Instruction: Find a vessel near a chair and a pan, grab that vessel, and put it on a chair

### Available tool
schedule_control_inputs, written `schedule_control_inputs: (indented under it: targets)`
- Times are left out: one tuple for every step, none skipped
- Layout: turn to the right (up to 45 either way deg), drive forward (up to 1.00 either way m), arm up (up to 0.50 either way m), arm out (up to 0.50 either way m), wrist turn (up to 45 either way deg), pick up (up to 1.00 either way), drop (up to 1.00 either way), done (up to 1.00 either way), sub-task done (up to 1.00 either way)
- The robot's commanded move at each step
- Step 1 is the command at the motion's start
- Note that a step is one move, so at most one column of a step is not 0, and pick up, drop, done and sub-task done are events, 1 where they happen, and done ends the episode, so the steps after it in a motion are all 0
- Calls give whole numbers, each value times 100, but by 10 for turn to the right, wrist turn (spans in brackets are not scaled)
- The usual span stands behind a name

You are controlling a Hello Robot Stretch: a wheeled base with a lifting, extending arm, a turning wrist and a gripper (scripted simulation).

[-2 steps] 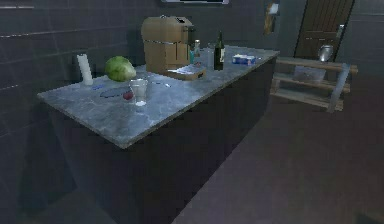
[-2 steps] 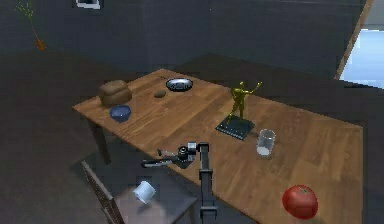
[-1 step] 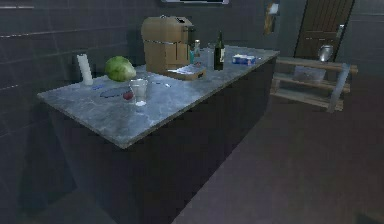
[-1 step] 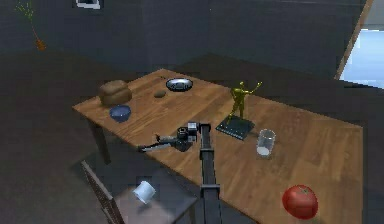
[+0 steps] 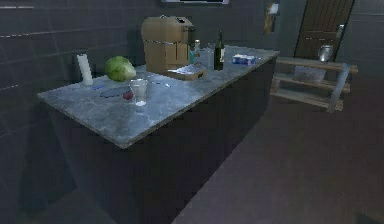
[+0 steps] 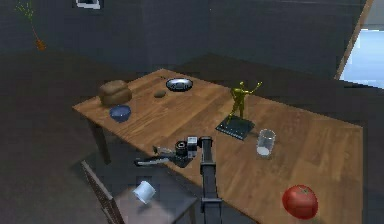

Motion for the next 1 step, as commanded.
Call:
schedule_control_inputs:
  targets:
    - [0,0,0,0,0,0,0,100,0]
